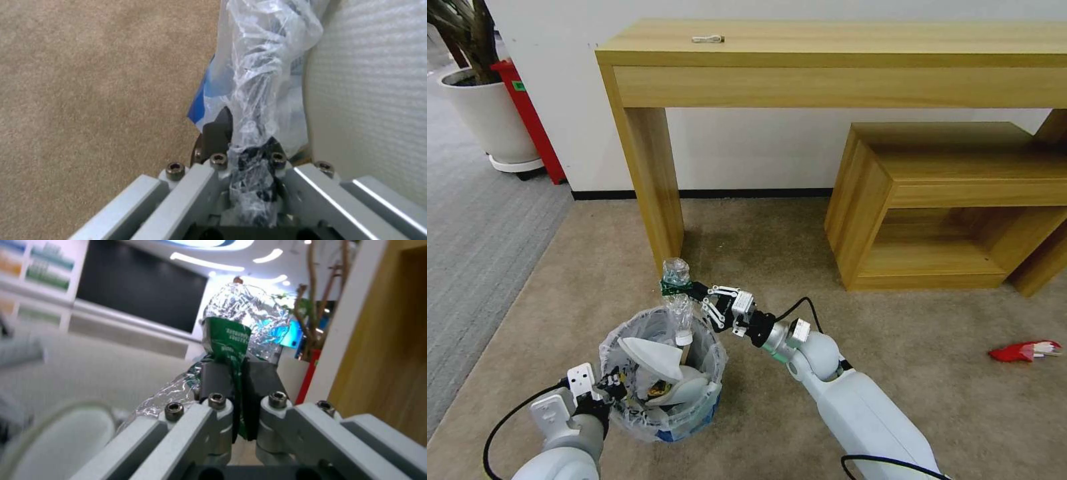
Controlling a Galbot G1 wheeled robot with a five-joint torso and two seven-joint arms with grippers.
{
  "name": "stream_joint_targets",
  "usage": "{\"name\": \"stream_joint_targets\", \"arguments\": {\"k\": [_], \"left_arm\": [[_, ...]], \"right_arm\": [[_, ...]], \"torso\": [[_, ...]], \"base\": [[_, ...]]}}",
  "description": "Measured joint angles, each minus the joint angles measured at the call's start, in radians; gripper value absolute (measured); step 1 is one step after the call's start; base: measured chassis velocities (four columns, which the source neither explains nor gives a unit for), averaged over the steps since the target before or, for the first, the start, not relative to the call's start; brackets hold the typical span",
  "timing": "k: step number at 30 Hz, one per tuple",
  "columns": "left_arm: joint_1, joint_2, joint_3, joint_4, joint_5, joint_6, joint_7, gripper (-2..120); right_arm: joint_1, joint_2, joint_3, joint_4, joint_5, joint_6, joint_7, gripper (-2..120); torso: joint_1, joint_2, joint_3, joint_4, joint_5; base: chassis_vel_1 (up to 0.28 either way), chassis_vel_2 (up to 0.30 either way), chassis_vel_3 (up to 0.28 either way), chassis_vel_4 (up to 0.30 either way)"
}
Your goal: Pick up the trash bin and place the garbage on the floor into it.
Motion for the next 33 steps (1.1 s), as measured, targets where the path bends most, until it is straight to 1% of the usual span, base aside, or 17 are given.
{"name": "stream_joint_targets", "arguments": {"k": [2, 9, 11, 13, 15, 17, 19, 20, 22, 23, 26, 27, 29, 31, 33], "left_arm": [[-0.002, 0.002, -0.001, 0.0, 0.0, 0.0, 0.0, 1], [-0.007, 0.008, -0.009, 0.003, -0.01, 0.001, 0.0, 1], [-0.008, 0.009, -0.011, 0.004, -0.013, 0.001, 0.0, 1], [-0.013, 0.013, -0.013, 0.007, -0.017, 0.002, 0.0, 1], [-0.014, 0.013, -0.013, 0.008, -0.018, 0.003, 0.0, 1], [-0.02, 0.014, -0.012, 0.013, -0.02, 0.004, 0.0, 1], [-0.021, 0.014, -0.011, 0.014, -0.02, 0.004, 0.0, 1], [-0.023, 0.014, -0.01, 0.018, -0.021, 0.005, 0.0, 1], [-0.025, 0.015, -0.009, 0.021, -0.021, 0.005, 0.0, 1], [-0.025, 0.015, -0.009, 0.021, -0.021, 0.005, 0.0, 1], [-0.029, 0.017, -0.01, 0.023, -0.023, 0.006, 0.0, 1], [-0.029, 0.017, -0.01, 0.023, -0.023, 0.006, 0.0, 1], [-0.03, 0.018, -0.012, 0.023, -0.023, 0.007, 0.0, 1], [-0.03, 0.018, -0.012, 0.023, -0.024, 0.007, 0.0, 1], [-0.031, 0.019, -0.017, 0.022, -0.029, 0.008, -0.001, 1]], "right_arm": [[0.017, -0.005, -0.012, -0.02, -0.051, 0.02, -0.014, 2], [0.036, -0.01, -0.032, -0.041, -0.11, 0.044, -0.057, 2], [0.036, -0.009, -0.031, -0.042, -0.119, 0.047, -0.062, 4], [0.04, -0.006, -0.025, -0.048, -0.147, 0.06, -0.077, 15], [0.04, -0.006, -0.024, -0.049, -0.15, 0.062, -0.079, 18], [0.045, -0.007, -0.016, -0.055, -0.158, 0.07, -0.087, 30], [0.047, -0.008, -0.013, -0.056, -0.159, 0.072, -0.089, 32], [0.048, -0.011, -0.007, -0.057, -0.159, 0.075, -0.093, 41], [0.048, -0.017, 0.002, -0.057, -0.156, 0.077, -0.102, 48], [0.048, -0.017, 0.002, -0.057, -0.156, 0.077, -0.102, 48], [0.048, -0.026, 0.016, -0.059, -0.15, 0.086, -0.136, 62], [0.048, -0.026, 0.016, -0.059, -0.15, 0.086, -0.136, 62], [0.044, -0.033, 0.022, -0.059, -0.142, 0.087, -0.159, 75], [0.042, -0.035, 0.024, -0.058, -0.14, 0.087, -0.164, 76], [0.037, -0.043, 0.031, -0.051, -0.127, 0.088, -0.171, 88]], "torso": [[0.0, 0.0, 0.0, 0.0, 0.0], [0.0, 0.0, 0.0, 0.0, -0.0001], [0.0, 0.0, 0.0, 0.0, 0.0], [0.0, 0.0, 0.0, 0.0001, 0.0], [0.0, 0.0, 0.0, 0.0, 0.0], [0.0, 0.0, 0.0, 0.0, 0.0], [0.0, 0.0, 0.0, 0.0001, 0.0], [0.0, 0.0, 0.0, 0.0, 0.0], [0.0, 0.0, 0.0, 0.0, 0.0], [0.0, 0.0, 0.0, 0.0, 0.0], [0.0, 0.0, 0.0, 0.0, 0.0], [0.0, 0.0, 0.0, 0.0, 0.0], [0.0, 0.0, 0.0, 0.0, 0.0], [0.0, 0.0, 0.0, 0.0, 0.0001], [0.0, 0.0, 0.0, 0.0, 0.0]], "base": [[0.0, 0.0, 0.0, 0.0], [0.0, 0.0, 0.0, 0.0], [0.0, 0.0, 0.0, 0.0], [0.0, 0.0, 0.0, 0.0], [0.0, 0.0, 0.0, 0.0], [0.0, 0.0, 0.0, 0.0], [0.0, 0.0, 0.0, 0.0], [0.0, 0.0, 0.0, 0.0], [0.0, 0.0, 0.0, 0.0], [0.0, 0.0, 0.0, 0.0], [0.0, 0.0, 0.0, 0.0], [0.0, 0.0, 0.0, 0.0], [0.0, 0.0, 0.0, 0.0], [0.0, 0.0, 0.0, 0.0], [0.0, 0.0, 0.0, 0.0]]}}
